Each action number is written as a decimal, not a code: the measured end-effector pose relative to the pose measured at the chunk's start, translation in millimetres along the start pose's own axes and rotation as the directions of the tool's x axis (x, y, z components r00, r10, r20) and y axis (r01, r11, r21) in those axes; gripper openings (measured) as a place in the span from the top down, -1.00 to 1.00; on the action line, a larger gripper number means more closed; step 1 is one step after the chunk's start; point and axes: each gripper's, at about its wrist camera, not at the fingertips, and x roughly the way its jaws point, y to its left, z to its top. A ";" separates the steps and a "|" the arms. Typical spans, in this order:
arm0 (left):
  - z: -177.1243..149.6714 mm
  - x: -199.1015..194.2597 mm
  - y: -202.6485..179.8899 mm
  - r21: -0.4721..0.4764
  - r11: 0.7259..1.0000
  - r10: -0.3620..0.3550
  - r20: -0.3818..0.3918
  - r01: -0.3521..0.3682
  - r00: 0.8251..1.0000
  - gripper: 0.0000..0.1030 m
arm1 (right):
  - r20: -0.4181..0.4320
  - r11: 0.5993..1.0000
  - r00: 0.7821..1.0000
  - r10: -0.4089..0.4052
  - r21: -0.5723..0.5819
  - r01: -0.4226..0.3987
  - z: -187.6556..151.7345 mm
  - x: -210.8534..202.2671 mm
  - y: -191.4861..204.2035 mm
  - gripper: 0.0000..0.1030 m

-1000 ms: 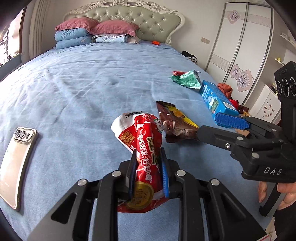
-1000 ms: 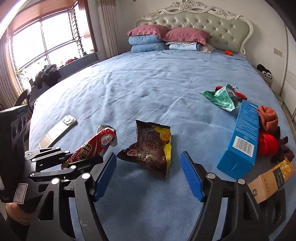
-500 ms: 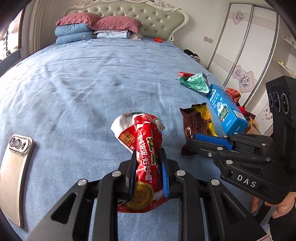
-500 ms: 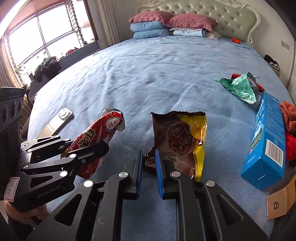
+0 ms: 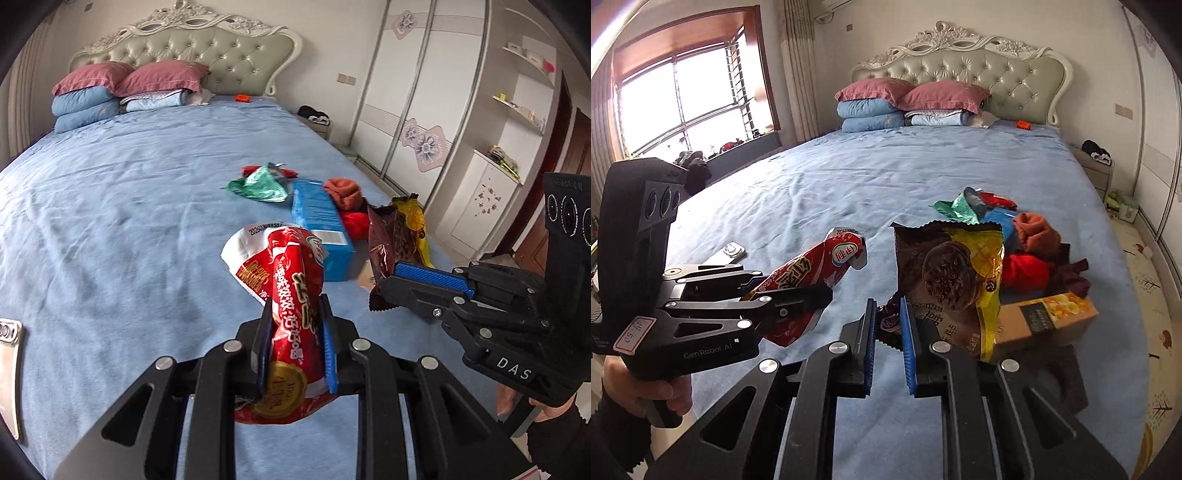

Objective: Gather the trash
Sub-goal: 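Carry both wrappers over the yellow bucket and open both tools, then return both open tools to the trash on the bed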

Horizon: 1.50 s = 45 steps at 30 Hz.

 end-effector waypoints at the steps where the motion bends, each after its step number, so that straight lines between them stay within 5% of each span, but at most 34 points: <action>1: 3.2 4.7 -14.3 0.014 1.000 -0.028 -0.005 0.028 1.000 0.55 | 0.007 1.000 1.000 -0.019 0.011 0.019 -5.0 -10.9 -10.8 0.75; 11: 23.5 94.6 -187.6 0.182 0.953 -0.215 -0.147 0.240 0.965 0.55 | -0.012 0.952 0.970 -0.245 0.188 0.242 -72.6 -111.8 -158.1 0.74; 20: 18.4 182.8 -337.4 0.280 0.875 -0.302 -0.320 0.394 0.898 0.55 | -0.078 0.860 0.935 -0.347 0.371 0.350 -148.2 -167.8 -271.4 0.74; 28: 6.4 262.8 -408.0 0.223 0.863 -0.312 -0.471 0.453 0.825 0.54 | -0.168 0.792 0.928 -0.332 0.485 0.371 -203.6 -162.5 -337.8 0.74; 30: 3.3 280.6 -420.6 0.223 0.865 -0.300 -0.490 0.450 0.818 0.41 | -0.193 0.778 0.927 -0.321 0.504 0.375 -215.3 -157.2 -351.5 0.73; 33: 1.0 304.3 -429.3 0.212 0.879 -0.277 -0.503 0.428 0.819 -0.17 | -0.243 0.745 0.914 -0.326 0.528 0.407 -232.1 -149.6 -370.1 0.64; 35: 3.1 318.5 -432.9 0.212 0.893 -0.252 -0.496 0.398 0.831 -0.53 | -0.267 0.721 0.903 -0.336 0.544 0.430 -244.0 -147.2 -378.6 0.17; 38: 2.6 331.3 -435.8 0.205 0.898 -0.238 -0.518 0.389 0.822 -0.73 | -0.301 0.702 0.877 -0.374 0.526 0.480 -253.9 -146.2 -380.2 -0.23; 42: -0.1 326.2 -434.2 0.219 0.891 -0.229 -0.539 0.397 0.810 -0.77 | -0.282 0.692 0.889 -0.361 0.559 0.458 -254.3 -151.2 -376.9 -0.23; 45: 1.4 310.3 -429.7 0.232 0.887 -0.238 -0.511 0.399 0.826 -0.77 | -0.259 0.699 0.892 -0.370 0.555 0.451 -244.1 -156.5 -370.0 -0.21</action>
